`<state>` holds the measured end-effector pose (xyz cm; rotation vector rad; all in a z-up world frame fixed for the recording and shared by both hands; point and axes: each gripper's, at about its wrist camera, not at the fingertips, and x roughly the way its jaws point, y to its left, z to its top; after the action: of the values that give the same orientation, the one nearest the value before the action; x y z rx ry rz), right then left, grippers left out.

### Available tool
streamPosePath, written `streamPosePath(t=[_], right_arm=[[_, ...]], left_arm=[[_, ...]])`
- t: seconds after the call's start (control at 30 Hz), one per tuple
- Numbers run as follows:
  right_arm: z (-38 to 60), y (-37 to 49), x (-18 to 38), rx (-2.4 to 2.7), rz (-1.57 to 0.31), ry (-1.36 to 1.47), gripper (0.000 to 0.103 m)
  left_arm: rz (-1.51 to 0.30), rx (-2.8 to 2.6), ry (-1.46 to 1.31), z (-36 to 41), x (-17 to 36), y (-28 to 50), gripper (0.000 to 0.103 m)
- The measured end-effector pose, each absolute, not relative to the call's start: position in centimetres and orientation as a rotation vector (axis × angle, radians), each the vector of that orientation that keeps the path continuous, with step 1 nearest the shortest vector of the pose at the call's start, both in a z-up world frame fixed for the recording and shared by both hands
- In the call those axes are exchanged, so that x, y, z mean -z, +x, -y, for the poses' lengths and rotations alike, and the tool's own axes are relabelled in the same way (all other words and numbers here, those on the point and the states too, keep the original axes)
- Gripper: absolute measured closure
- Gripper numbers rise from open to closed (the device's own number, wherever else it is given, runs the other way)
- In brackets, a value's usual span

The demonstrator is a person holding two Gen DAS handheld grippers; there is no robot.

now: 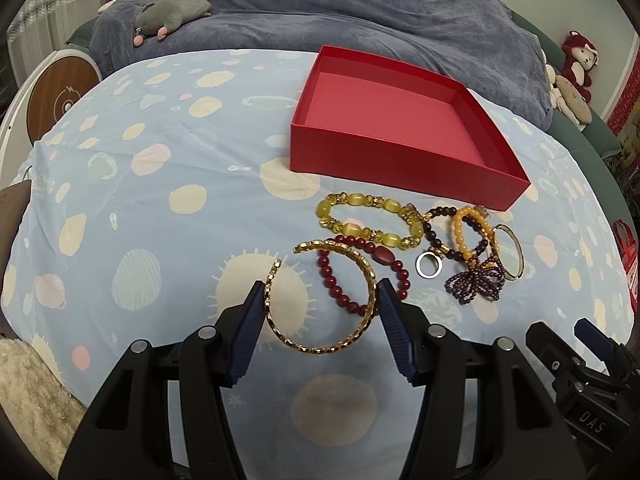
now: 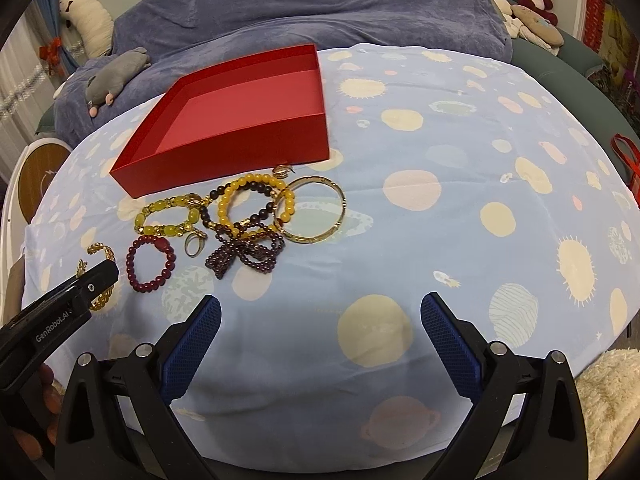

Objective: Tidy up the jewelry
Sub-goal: 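Grasp the gold twisted bracelet with the left tool and lift it, then grasp the dark garnet bead bow bracelet with the right tool, then carry both bracelets into the red box and open both tools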

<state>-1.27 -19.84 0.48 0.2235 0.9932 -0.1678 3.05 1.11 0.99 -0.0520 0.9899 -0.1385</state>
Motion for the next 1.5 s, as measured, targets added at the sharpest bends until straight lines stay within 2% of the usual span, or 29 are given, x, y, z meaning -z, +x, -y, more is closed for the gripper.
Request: streamPosePath(t=[0.13, 0.37, 0.63, 0.7, 0.8, 0.87, 0.93, 1.13, 1.5], right_arm=[[18.4, -0.1, -0.7, 0.110, -0.978, 0.200, 0.008], [16.9, 2.5, 0.6, 0.053, -1.007, 0.203, 0.023], [16.1, 4.3, 2.1, 0.044, -1.042, 0.199, 0.052], [16.1, 4.4, 2.3, 0.045, -1.036, 0.195, 0.055], [16.1, 4.4, 2.3, 0.050, -1.029, 0.185, 0.066], [16.3, 4.3, 2.3, 0.039, -1.026, 0.193, 0.080], [16.4, 4.2, 2.3, 0.033, -1.026, 0.201, 0.088], [17.0, 3.0, 1.6, 0.014, -1.015, 0.245, 0.095], [19.6, 0.8, -2.6, 0.008, -0.937, 0.310, 0.096]], left_arm=[[-0.999, 0.108, -0.062, -2.0, -0.7, 3.2, 0.049], [-1.010, 0.079, -0.076, -3.2, -0.2, 3.3, 0.049], [-1.024, 0.065, -0.093, -3.9, 0.4, 3.4, 0.049], [-1.026, 0.065, -0.090, -3.8, 0.5, 3.3, 0.049], [-1.031, 0.069, -0.095, -3.8, 0.6, 3.3, 0.049], [-1.033, 0.072, -0.097, -3.7, 0.7, 3.3, 0.049], [-1.033, 0.076, -0.096, -3.6, 0.7, 3.2, 0.049], [-1.023, 0.094, -0.082, -3.0, 0.2, 2.9, 0.049], [-0.985, 0.138, -0.048, -1.4, -2.4, 3.0, 0.049]])
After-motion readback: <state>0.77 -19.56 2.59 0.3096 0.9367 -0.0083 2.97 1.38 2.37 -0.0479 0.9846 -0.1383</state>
